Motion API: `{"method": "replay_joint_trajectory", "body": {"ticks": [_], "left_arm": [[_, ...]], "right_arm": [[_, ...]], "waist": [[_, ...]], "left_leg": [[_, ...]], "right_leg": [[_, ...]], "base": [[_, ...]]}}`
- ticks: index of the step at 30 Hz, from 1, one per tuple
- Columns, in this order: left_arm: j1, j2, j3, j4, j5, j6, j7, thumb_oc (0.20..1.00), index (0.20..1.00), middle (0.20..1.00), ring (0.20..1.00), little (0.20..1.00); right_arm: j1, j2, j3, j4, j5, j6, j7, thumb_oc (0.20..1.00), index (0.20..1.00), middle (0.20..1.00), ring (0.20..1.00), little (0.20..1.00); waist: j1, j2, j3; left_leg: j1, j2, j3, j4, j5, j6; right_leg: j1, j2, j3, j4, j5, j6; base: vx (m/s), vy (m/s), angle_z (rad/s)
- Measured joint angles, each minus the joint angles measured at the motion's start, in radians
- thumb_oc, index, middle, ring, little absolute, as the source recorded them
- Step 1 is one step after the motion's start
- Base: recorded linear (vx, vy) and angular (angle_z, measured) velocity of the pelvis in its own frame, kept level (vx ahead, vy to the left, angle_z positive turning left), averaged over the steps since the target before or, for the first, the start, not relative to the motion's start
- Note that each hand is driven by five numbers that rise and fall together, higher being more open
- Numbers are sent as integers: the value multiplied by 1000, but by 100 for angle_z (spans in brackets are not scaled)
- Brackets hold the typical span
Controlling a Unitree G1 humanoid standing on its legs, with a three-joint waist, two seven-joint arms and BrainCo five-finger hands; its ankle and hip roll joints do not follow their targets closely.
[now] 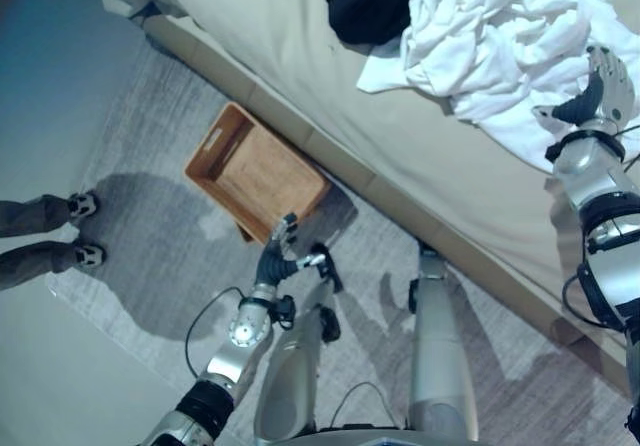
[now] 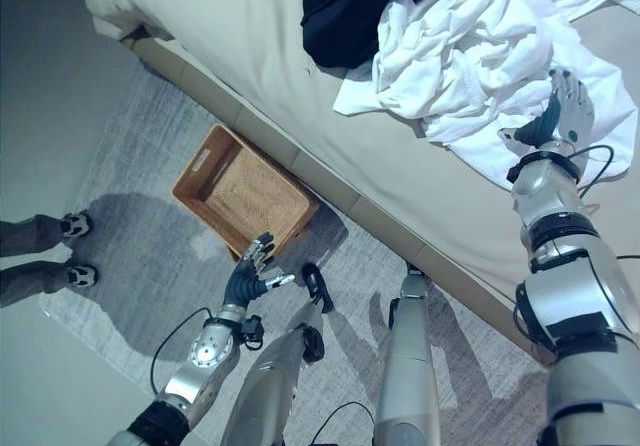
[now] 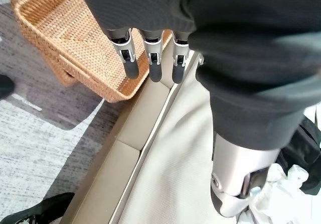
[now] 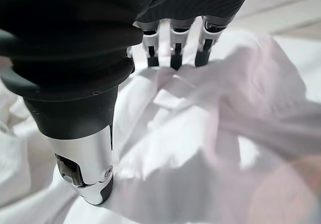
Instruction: Pick up clothes into the bucket
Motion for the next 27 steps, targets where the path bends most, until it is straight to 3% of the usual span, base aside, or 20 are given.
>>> {"method": "replay_joint_trajectory", "body": {"ticks": [13,19,20,21,27], "left_arm": [[-3,12,0,-28,-5,22,-21,1000,1000,1000,1000,1000],[-8,18,1,-72,-6,24,-34,1000,1000,1000,1000,1000],[-8,19,1,-72,-6,28,-37,1000,1000,1000,1000,1000],[-8,19,0,-72,-6,33,-39,1000,1000,1000,1000,1000],[-9,17,1,-72,-6,41,-42,1000,1000,1000,1000,1000]], "right_arm": [[-74,-5,8,94,4,42,89,1000,1000,1000,1000,1000],[-111,-34,22,118,1,48,112,1000,1000,1000,1000,1000],[-116,-34,23,118,0,48,117,517,517,517,517,517],[-117,-34,23,120,0,48,118,219,219,219,219,219],[-125,-35,22,118,-8,48,117,200,200,200,200,200]], "waist": [[21,8,4],[25,38,17],[25,38,17],[24,38,17],[23,38,17]], "left_leg": [[-28,-20,-3,0,10,2],[-51,-26,-10,1,18,4],[-55,-26,-11,3,19,5],[-57,-26,-12,4,20,5],[-55,-25,-14,4,21,4]], "right_leg": [[-34,-21,2,16,0,0],[-61,-30,2,35,-2,1],[-67,-30,2,40,-2,1],[-69,-29,2,41,-2,1],[-68,-28,2,48,-2,1]], "base": [[-5,10,2],[-1,3,5],[0,0,0],[0,0,0],[0,0,0]]}}
